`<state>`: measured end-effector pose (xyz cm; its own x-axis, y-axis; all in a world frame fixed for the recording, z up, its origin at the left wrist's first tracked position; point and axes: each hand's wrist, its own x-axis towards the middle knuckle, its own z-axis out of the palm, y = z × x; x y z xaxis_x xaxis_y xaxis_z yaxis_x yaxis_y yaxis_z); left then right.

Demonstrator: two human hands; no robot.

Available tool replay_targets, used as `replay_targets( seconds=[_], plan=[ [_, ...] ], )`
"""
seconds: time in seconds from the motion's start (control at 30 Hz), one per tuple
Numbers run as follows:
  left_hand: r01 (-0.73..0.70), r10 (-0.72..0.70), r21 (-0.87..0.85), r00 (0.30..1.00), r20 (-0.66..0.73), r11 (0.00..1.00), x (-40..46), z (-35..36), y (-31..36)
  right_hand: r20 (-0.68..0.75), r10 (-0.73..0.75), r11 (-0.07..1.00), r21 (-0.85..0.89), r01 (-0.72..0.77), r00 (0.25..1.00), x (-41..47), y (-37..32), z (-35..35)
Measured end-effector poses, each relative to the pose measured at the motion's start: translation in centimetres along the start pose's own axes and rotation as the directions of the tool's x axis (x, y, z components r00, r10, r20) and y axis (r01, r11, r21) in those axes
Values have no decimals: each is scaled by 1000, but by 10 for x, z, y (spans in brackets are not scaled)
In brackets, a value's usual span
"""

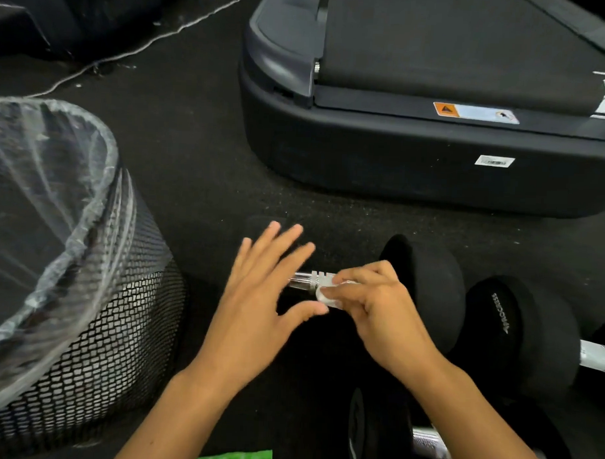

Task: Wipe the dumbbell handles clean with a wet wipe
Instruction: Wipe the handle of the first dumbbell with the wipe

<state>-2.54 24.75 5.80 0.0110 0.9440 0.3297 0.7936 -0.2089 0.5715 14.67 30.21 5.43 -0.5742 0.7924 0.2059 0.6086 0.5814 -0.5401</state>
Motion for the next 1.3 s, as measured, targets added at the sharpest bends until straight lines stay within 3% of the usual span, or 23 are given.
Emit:
replay_targets(
  seconds=[0.2, 0.3, 0.37, 0.47, 0.67, 0.83, 1.07, 1.17, 1.23, 1.3],
  plan=[
    [11, -13, -81, 1000, -22, 997, 14, 14, 30, -230, 188, 977, 146, -157, 955, -8, -11, -26],
    [48, -53, -90, 997, -58, 995, 22, 30, 36, -231, 258, 947, 255, -197, 938, -9, -7, -36],
    [69, -71, -25, 996, -59, 997, 23, 45, 36, -215, 211, 971, 159, -180, 954, -10, -2, -41],
    [110, -109, 110, 994, -20, 988, 20, 65, 30, -309, 99, 981, -128, -145, 946, -13, 13, -44],
    [-45, 20, 262, 995, 95, 964, 21, 81, 16, -281, 235, 950, -138, -281, 930, -15, 34, -30],
    [-83, 58, 111, 976, 209, 990, 40, 83, 15, -296, 285, 881, -294, -370, 912, -12, 35, -21],
    [-147, 134, 100, 983, 124, 984, 30, 89, 3, -358, 256, 840, -377, -390, 898, -9, 40, -16],
    [34, -33, -1, 970, 240, 999, 55, 85, 10, -360, 248, 840, -383, -385, 899, -8, 41, -15],
    [81, -81, 7, 976, 202, 997, 59, 89, 10, -367, 240, 840, -386, -382, 899, -7, 42, -16],
    [-1, 1, 5, 998, 64, 1000, 42, 93, 11, -368, 233, 840, -390, -377, 900, -7, 42, -15]
  ],
)
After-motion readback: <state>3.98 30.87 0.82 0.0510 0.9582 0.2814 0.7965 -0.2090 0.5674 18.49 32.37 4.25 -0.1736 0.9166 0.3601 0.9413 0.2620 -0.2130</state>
